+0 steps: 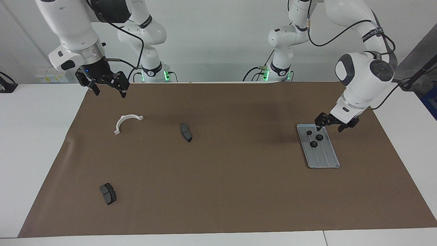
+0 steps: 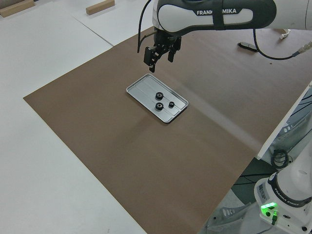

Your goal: Pick bearing gear from pile to tray

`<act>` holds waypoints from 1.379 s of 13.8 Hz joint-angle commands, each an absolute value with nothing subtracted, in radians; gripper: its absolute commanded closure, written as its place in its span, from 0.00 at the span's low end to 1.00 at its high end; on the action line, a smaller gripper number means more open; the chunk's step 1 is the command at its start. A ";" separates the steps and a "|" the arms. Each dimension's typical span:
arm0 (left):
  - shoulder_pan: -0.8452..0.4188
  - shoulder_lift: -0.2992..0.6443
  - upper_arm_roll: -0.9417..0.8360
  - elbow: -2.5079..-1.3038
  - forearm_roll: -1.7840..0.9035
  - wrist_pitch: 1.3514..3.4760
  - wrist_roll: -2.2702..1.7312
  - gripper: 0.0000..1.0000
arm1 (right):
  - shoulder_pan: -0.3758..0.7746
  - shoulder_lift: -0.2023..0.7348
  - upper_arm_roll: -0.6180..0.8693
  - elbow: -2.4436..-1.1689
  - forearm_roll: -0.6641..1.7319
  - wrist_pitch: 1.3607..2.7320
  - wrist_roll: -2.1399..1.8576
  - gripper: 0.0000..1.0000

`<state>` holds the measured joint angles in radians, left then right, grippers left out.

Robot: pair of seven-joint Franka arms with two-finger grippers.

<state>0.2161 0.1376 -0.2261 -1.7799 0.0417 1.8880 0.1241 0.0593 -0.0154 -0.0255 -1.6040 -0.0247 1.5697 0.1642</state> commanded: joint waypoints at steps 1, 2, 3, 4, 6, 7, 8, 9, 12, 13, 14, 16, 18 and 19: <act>0.222 0.141 -0.215 -1.613 0.028 1.719 0.135 0.00 | 0.048 -0.012 -0.020 -1.597 -0.003 1.555 0.140 0.00; 0.222 0.138 -0.210 -1.568 0.029 1.671 0.135 0.00 | 0.048 -0.012 -0.020 -1.597 -0.002 1.554 0.140 0.00; 0.222 0.127 -0.209 -1.542 0.029 1.631 0.133 0.00 | 0.048 -0.012 -0.020 -1.597 -0.002 1.555 0.140 0.00; 0.222 0.095 -0.213 -1.537 0.029 1.612 0.133 0.00 | 0.048 -0.012 -0.020 -1.595 -0.002 1.555 0.138 0.00; 0.209 0.034 -0.221 -1.551 0.028 1.588 0.130 0.00 | 0.048 -0.012 -0.020 -1.595 -0.002 1.555 0.138 0.00; 0.203 0.017 -0.228 -1.549 0.028 1.559 0.129 0.00 | 0.048 -0.012 -0.020 -1.595 -0.002 1.555 0.138 0.00; 0.201 -0.004 -0.232 -1.551 0.023 1.542 0.127 0.00 | 0.048 -0.012 -0.020 -1.597 -0.002 1.555 0.138 0.00; 0.184 -0.026 -0.233 -1.551 0.021 1.533 0.126 0.00 | 0.048 -0.012 -0.020 -1.597 -0.003 1.555 0.138 0.00; 0.172 -0.064 -0.233 -1.551 0.020 1.543 0.107 0.00 | 0.048 -0.012 -0.020 -1.597 -0.002 1.555 0.138 0.00; 0.173 -0.064 -0.232 -1.551 0.020 1.554 0.098 0.00 | 0.048 -0.012 -0.020 -1.597 -0.002 1.554 0.138 0.00; 0.178 -0.063 -0.232 -1.555 0.020 1.574 0.097 0.00 | 0.048 -0.012 -0.020 -1.597 -0.002 1.555 0.138 0.00; 0.181 -0.057 -0.232 -1.580 0.018 1.636 0.098 0.00 | 0.048 -0.012 -0.020 -1.597 -0.002 1.555 0.138 0.00; 0.175 -0.048 -0.230 -1.580 0.018 1.646 0.097 0.00 | 0.048 -0.012 -0.020 -1.597 -0.002 1.555 0.138 0.00; 0.176 -0.048 -0.230 -1.578 0.018 1.647 0.097 0.00 | 0.048 -0.012 -0.020 -1.597 -0.003 1.555 0.138 0.00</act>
